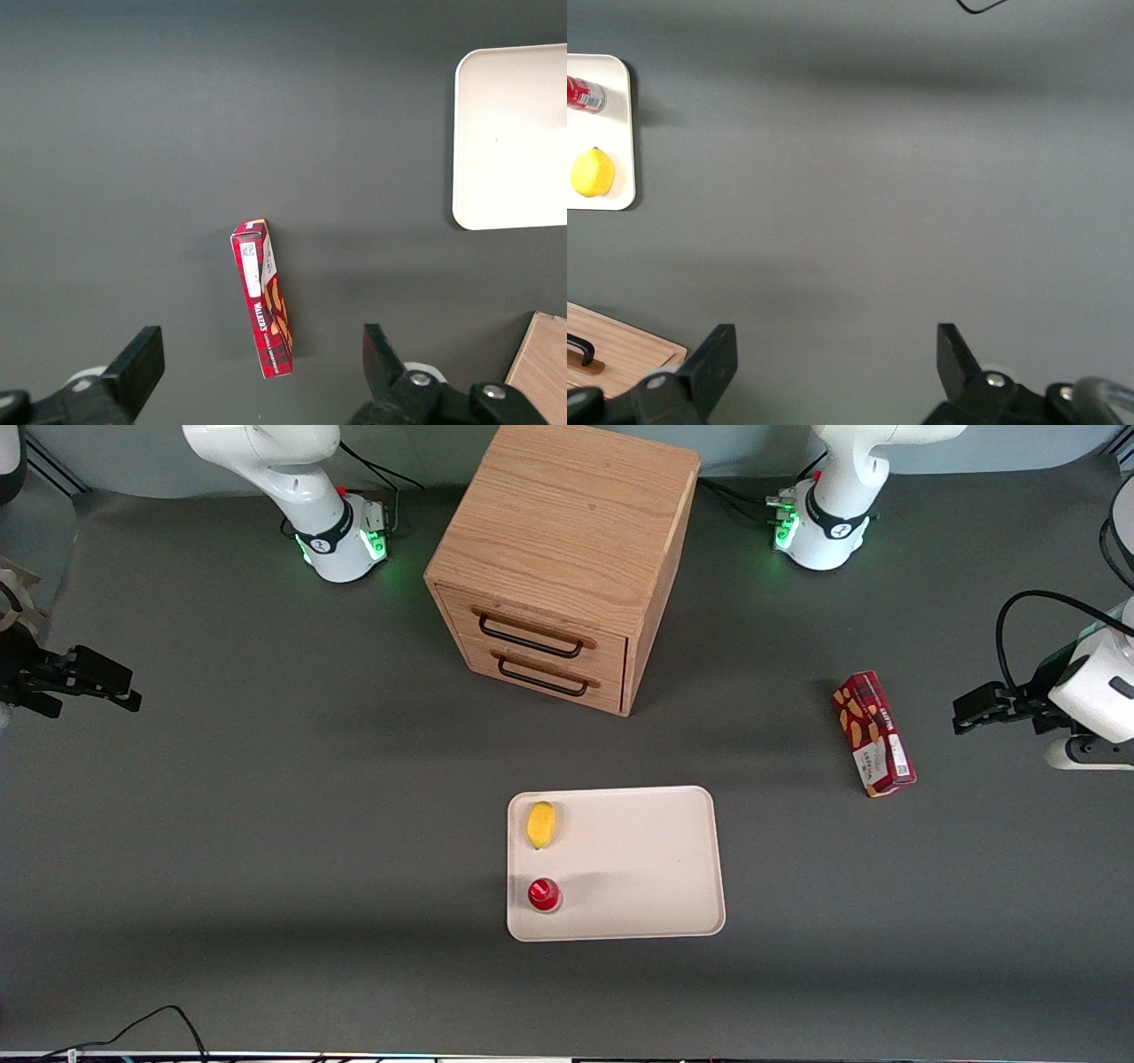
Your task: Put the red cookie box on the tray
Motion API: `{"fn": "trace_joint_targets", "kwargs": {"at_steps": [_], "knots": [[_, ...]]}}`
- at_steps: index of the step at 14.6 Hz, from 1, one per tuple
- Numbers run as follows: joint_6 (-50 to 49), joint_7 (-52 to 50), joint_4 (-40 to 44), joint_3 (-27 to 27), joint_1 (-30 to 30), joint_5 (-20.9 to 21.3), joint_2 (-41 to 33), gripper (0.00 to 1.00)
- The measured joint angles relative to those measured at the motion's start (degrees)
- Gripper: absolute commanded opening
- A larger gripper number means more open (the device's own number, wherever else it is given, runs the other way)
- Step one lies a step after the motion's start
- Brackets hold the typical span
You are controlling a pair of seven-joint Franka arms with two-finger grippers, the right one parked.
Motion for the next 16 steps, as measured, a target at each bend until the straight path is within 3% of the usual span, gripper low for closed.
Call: {"fn": "trace_joint_targets", "kwargs": {"at_steps": [6, 9, 16], "knots": [[-3.41, 0.08, 1.79, -0.06, 0.01, 0.0, 0.38, 1.0], [-3.29, 0.02, -1.59, -0.02, 0.26, 0.01, 0.61, 1.0], [24.32, -0.86, -32.89, 3.4, 1.43, 0.04, -5.04, 1.0]]}}
